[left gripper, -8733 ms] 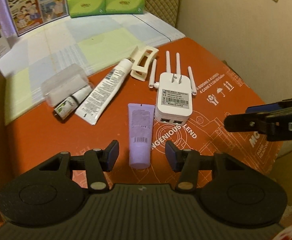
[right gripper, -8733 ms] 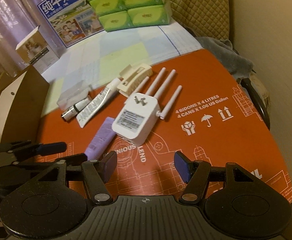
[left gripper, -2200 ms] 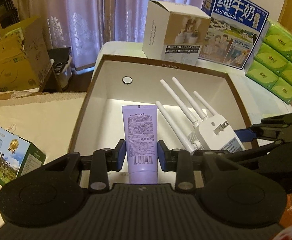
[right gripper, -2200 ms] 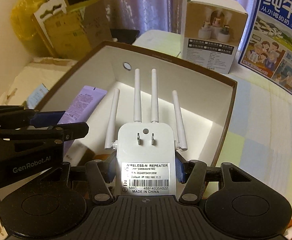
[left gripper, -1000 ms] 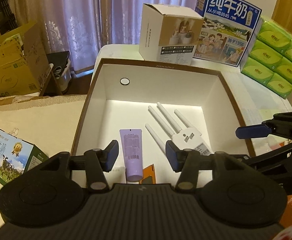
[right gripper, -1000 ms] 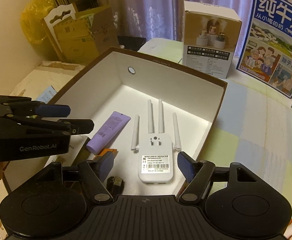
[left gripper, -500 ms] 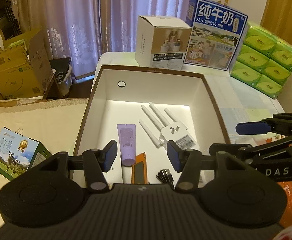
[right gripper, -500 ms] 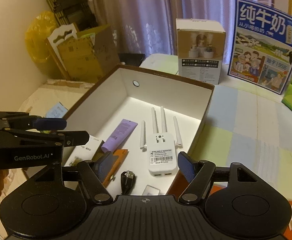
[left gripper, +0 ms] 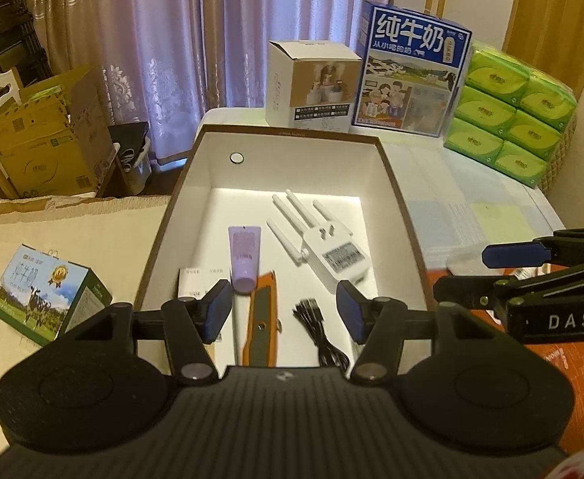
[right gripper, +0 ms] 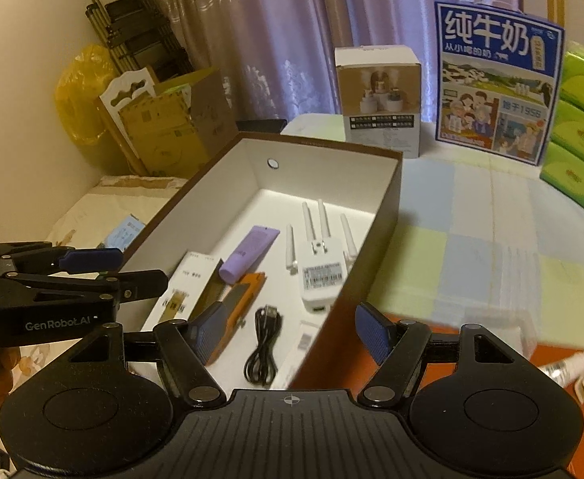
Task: Organize rigid objects
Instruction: 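Withdraw both tools from the storage box back over the table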
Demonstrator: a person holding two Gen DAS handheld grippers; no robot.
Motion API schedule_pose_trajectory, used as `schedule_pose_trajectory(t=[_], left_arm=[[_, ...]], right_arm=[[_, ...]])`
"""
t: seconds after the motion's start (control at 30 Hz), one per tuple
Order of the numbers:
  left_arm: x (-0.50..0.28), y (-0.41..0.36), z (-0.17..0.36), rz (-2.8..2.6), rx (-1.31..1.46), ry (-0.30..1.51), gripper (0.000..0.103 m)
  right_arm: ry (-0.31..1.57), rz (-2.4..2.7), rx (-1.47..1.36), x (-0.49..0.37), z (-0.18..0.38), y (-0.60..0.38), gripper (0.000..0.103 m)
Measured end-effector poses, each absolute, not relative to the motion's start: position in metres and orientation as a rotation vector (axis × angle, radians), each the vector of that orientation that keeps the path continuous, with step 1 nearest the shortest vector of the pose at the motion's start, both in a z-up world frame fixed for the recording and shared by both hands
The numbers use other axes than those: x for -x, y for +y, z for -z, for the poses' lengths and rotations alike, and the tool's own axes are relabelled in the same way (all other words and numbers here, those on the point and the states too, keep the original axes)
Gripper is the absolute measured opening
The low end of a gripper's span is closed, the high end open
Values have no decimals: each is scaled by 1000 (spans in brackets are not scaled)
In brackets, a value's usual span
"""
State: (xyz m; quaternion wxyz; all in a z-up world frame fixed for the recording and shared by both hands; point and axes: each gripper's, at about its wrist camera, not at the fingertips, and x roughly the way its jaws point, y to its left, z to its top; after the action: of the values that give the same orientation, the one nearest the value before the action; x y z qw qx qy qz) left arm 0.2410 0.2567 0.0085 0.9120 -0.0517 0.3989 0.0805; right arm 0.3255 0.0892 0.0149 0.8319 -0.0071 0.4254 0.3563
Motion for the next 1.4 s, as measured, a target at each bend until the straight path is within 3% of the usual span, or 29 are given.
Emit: schedule_pose_trajectory(t=[0.53,1.4], left_arm=[[-196,190,-10,-134,98,830,59],[-206,69,15,-13,65,873,64]], right_arm=[[924,-760,-17,-284,-12,26,68],[1023,-636,-79,-276,18,-101,68]])
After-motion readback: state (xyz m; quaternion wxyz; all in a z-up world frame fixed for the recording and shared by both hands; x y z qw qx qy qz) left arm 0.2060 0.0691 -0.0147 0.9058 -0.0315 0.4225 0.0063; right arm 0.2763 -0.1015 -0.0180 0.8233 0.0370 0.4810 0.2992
